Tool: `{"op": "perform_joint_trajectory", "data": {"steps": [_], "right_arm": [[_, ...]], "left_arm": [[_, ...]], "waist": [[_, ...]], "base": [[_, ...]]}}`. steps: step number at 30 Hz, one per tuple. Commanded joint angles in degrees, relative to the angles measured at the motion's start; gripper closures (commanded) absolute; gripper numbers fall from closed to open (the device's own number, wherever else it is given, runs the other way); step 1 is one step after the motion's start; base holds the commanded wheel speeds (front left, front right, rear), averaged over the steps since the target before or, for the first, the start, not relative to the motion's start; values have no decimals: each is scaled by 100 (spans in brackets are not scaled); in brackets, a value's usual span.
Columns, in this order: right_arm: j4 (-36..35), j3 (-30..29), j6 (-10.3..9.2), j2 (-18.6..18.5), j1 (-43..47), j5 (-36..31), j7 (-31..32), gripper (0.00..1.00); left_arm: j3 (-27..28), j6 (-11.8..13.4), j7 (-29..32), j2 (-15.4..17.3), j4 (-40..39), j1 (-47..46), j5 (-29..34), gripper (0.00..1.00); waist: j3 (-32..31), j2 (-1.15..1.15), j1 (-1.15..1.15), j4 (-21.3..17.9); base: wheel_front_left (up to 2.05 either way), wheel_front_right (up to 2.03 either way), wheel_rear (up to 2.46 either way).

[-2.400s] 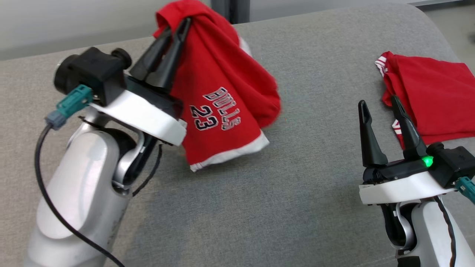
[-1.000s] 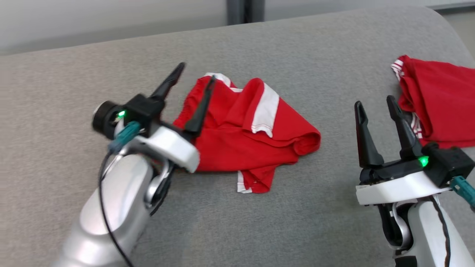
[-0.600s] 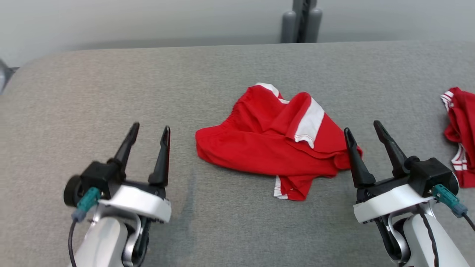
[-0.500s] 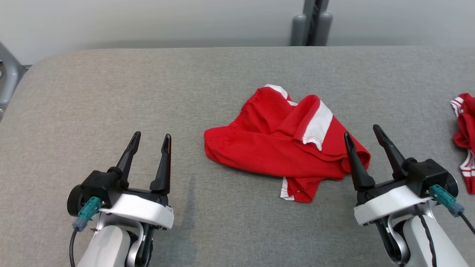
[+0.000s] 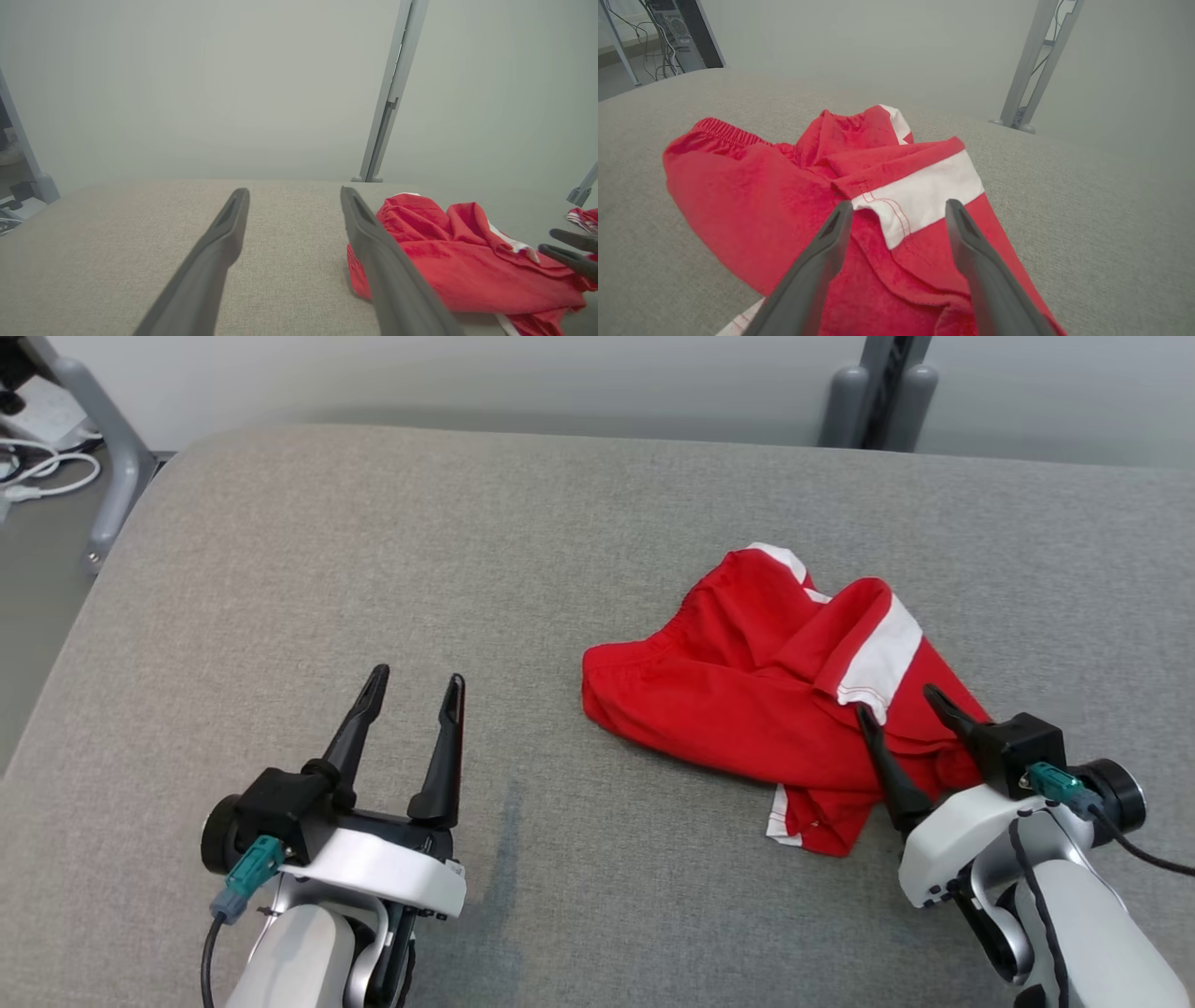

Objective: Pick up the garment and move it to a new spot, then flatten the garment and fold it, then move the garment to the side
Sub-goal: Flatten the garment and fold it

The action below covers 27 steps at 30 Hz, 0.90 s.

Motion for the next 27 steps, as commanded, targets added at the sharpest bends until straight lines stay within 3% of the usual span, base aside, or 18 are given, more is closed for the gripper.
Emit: {"op": "perform_joint_trajectory", "data": {"steps": [1,8,9,10,18,27], "right_arm": [[126,-45,-5,-53,-72,-100,57,0],[518,-223,-5,-2,-228,-160,16,0],[557,-242,-5,-1,-248,-159,8,75],[590,-278,-5,-1,-266,-174,-23,100],[539,-932,-5,21,-397,-90,-371,100],[577,-2095,-5,-379,-857,269,-82,100]], "left_arm": [[33,-70,-20,-4,29,-1,57,0],[104,-175,-20,-116,118,-42,161,0],[113,-195,-20,-122,132,-45,173,0],[122,-206,-20,-129,141,-41,181,0],[188,-260,-21,-177,191,66,257,0],[160,-288,-21,-188,170,-49,267,0]], "waist": [[66,0,0,79],[175,0,0,245],[178,0,0,265],[177,0,0,281],[136,0,0,240],[175,0,0,173]], "base": [[0,0,0],[0,0,0],[0,0,0],[0,0,0],[0,0,0],[0,0,0]]}}
